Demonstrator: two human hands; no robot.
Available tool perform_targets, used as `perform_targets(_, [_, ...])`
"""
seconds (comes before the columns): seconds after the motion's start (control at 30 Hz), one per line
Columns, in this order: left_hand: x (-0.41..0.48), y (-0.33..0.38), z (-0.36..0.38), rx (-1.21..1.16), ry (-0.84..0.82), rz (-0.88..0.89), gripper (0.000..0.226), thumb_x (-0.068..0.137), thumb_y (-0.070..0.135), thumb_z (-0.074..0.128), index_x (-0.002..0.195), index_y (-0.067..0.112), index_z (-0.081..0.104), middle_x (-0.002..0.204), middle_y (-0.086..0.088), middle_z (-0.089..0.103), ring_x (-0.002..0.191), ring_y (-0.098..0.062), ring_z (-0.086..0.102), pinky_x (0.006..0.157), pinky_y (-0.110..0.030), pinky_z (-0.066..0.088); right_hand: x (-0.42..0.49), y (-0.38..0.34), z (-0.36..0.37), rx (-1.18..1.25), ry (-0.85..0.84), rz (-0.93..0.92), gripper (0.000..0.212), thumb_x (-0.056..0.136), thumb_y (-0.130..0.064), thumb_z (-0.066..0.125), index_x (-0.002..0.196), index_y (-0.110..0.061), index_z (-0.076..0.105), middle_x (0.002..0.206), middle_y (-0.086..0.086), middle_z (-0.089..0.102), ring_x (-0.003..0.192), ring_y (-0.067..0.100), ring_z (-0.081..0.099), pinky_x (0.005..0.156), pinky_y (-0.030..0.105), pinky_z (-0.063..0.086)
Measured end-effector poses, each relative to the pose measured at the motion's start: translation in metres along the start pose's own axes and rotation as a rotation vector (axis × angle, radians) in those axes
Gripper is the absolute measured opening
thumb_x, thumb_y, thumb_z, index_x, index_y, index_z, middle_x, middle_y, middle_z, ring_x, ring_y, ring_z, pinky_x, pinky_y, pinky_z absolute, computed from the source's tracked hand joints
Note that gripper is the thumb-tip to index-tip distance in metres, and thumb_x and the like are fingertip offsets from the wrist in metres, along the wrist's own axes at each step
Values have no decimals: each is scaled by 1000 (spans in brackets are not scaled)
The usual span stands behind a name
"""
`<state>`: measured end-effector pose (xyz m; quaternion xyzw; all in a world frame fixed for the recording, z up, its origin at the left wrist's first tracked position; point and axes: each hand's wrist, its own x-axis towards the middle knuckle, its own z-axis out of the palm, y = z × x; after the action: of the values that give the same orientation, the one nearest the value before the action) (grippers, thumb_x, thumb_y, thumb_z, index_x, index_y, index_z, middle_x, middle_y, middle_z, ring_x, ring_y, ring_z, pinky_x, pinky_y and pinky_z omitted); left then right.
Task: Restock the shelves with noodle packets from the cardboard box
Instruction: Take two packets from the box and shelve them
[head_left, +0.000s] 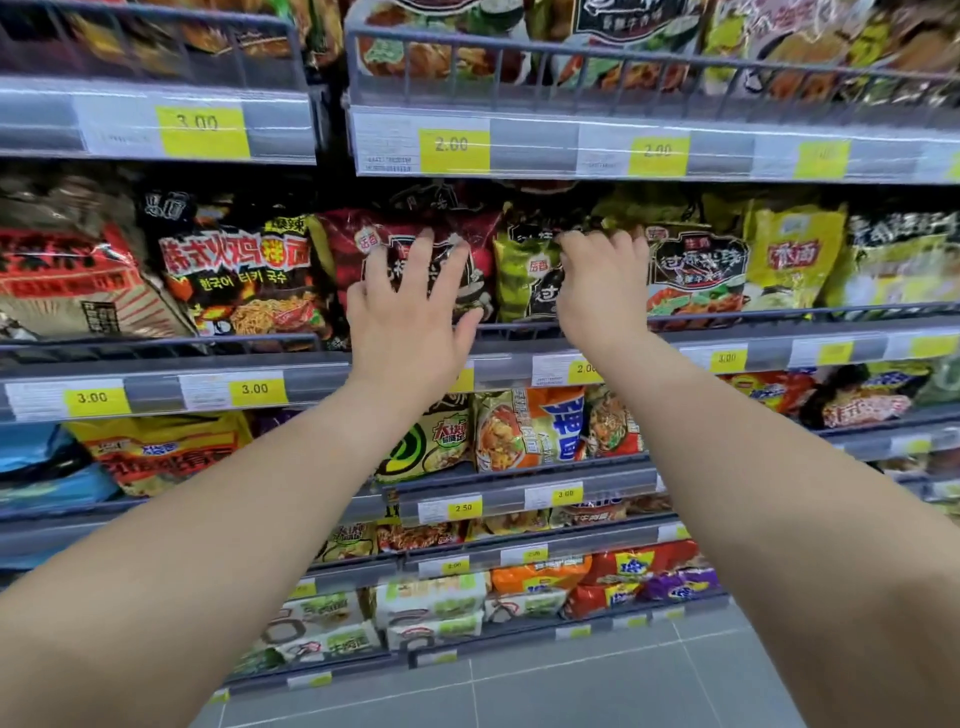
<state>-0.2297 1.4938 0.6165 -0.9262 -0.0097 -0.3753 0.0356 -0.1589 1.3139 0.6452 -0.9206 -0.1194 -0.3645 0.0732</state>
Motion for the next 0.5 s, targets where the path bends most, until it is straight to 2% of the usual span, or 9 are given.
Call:
perform_targets(0.1, [-5,7,5,-32,-17,-24,65,91,54,41,147,25,26,151,-10,29,132,-45,30,98,-58,37,-8,-6,11,-110,174,101,35,78,-5,57,112,-14,61,100,19,61,101,41,52,105,53,26])
perform_targets(0.2, [-20,8,12,-87,-12,-27,64,92,50,44,149,27,23,155,-16,17,137,-48,20,105,-63,28,-28,-12,21,24,344,196,27,80,-20,65,105,-12,60,98,15,55,92,32,47,83,45,37])
perform_targets(0.27, [-24,6,15,-90,-6,-17,58,94,49,42,147,30,27,155,-17,16,138,-49,18,106,-65,26,-43,-16,26,136,303,159,30,85,-28,60,109,-11,61,102,17,55,96,34,47,82,46,40])
perform_targets(0.33, [-21,5,15,-88,-24,-13,55,95,51,38,146,34,28,156,-15,16,139,-48,15,108,-65,20,-53,-18,30,148,211,132,43,90,-39,52,123,-13,57,119,20,52,109,38,46,92,49,35])
perform_targets(0.4, [-12,5,13,-94,-43,-32,53,95,53,35,146,37,28,157,-13,15,141,-46,11,110,-65,15,-50,-20,31,132,143,122,56,90,-51,47,133,-16,49,134,22,45,122,42,39,101,55,30])
perform_targets(0.5, [1,6,13,-80,-41,-63,48,94,52,36,140,37,36,155,-11,21,139,-46,17,109,-65,17,-32,-23,30,150,34,145,64,87,-57,47,140,-21,42,146,19,34,132,44,29,105,60,27])
